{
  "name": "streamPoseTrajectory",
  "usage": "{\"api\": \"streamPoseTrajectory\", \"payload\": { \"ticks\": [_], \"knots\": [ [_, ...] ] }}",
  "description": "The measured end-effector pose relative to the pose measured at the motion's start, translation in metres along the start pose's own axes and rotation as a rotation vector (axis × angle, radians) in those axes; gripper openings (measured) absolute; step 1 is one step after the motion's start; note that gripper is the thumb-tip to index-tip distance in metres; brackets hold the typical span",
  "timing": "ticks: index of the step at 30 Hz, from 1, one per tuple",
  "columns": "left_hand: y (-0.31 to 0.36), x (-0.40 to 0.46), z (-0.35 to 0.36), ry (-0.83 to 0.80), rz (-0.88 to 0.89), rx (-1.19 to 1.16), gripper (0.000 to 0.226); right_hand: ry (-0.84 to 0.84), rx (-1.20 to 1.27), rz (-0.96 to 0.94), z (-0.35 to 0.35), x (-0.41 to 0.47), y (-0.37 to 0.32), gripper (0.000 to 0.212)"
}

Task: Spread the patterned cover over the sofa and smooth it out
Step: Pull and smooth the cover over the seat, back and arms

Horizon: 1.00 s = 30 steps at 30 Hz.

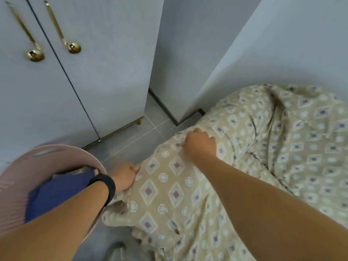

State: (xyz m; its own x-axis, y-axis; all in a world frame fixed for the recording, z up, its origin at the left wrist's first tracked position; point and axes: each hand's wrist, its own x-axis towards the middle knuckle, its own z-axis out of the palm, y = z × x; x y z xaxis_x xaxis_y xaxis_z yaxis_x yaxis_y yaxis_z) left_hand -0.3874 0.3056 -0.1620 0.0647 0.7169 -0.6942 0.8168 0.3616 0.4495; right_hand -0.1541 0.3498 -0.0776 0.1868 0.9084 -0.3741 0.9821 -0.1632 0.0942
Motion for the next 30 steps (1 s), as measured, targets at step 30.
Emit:
{"api": "streamPoseTrajectory", "payload": {
  "ticks": [30],
  "knots": [
    [0.177, -0.058, 0.094, 0.573, 0.153, 0.433, 0.08, 0.133, 0.201, -0.701, 0.025, 0.049, 0.153, 0.052]
  ]
}}
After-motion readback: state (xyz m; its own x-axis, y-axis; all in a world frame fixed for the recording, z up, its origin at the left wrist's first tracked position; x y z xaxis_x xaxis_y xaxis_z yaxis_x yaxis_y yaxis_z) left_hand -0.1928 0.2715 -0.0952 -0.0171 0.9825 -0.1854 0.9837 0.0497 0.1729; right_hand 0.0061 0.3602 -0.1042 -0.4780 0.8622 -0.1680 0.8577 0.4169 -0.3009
